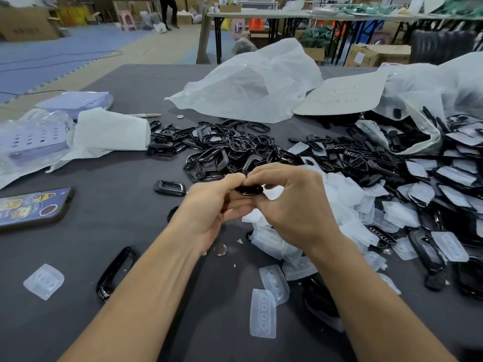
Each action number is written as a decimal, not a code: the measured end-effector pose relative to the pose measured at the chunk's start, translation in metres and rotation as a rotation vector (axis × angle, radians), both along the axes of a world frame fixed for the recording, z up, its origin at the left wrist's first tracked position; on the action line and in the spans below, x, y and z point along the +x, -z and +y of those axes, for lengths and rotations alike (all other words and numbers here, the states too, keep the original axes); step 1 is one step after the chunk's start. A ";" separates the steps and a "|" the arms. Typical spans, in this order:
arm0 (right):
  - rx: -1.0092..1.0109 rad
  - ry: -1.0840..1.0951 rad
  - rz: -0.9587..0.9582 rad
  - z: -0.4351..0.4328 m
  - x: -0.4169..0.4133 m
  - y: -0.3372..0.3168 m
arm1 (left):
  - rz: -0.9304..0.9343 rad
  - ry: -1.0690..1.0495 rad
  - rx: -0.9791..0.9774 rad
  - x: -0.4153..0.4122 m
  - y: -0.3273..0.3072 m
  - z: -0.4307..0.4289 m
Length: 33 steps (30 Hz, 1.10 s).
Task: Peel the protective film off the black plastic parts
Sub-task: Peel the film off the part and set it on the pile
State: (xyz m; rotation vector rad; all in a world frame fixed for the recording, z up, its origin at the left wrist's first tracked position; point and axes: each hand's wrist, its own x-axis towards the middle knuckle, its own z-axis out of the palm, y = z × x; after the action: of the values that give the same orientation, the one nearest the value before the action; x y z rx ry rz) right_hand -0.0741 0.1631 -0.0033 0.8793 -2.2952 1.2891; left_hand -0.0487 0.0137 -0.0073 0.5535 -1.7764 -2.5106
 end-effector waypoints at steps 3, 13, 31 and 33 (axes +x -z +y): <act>-0.015 0.100 -0.132 0.000 0.003 -0.002 | -0.016 -0.120 0.002 -0.003 0.001 -0.003; 0.638 0.215 -0.136 -0.005 0.003 0.003 | 0.081 -0.269 -0.224 -0.006 0.009 -0.014; 0.623 0.200 -0.109 -0.001 -0.003 0.003 | 0.051 -0.160 -0.089 -0.007 0.009 -0.010; 0.639 0.203 -0.097 -0.002 -0.003 0.002 | 0.053 -0.134 -0.093 -0.007 0.010 -0.011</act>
State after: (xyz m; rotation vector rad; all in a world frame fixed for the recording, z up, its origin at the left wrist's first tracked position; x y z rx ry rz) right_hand -0.0769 0.1614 -0.0057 0.7421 -2.8391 0.5157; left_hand -0.0556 0.0023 -0.0170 0.5747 -1.7641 -2.3205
